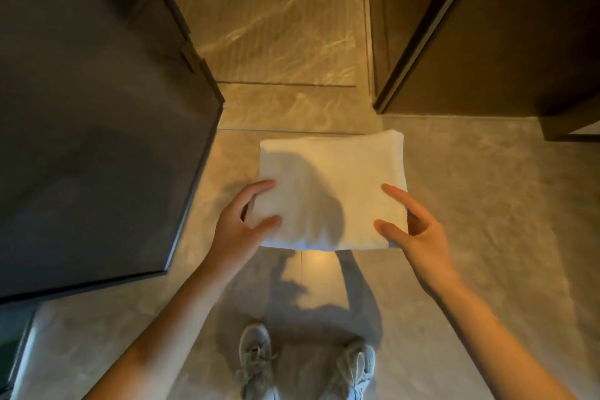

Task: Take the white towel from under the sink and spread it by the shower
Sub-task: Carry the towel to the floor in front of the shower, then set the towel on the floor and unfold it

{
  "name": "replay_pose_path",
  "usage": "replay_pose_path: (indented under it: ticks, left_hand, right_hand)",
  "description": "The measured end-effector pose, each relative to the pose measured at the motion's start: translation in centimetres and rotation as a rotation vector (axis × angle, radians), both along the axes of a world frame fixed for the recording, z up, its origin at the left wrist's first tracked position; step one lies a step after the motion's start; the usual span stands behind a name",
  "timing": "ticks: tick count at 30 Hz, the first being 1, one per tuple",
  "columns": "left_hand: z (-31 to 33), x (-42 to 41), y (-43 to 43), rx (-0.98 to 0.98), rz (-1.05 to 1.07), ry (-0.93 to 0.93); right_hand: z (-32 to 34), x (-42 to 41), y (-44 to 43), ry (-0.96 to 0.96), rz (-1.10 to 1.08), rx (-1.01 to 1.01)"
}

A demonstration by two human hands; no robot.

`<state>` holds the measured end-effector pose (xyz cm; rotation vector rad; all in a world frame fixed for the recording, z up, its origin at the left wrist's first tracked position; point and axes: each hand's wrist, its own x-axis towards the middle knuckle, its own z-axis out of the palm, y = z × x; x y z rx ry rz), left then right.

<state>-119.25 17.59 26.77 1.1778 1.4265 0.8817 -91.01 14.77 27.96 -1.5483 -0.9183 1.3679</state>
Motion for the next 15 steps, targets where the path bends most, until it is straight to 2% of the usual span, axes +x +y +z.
replay_pose_path:
  ticks: [9,15]
  left_hand:
    - [-29.6,2.5,2.7,0.045,-0.017,0.052]
    - [-44.1,1.7,3.8,0.058,-0.072,0.115]
  right_hand:
    - [-28.7,2.2,3.4,-0.062,0.054,0.023]
    - [-43.8,1.9,4.5,-0.103,0.084,0.028]
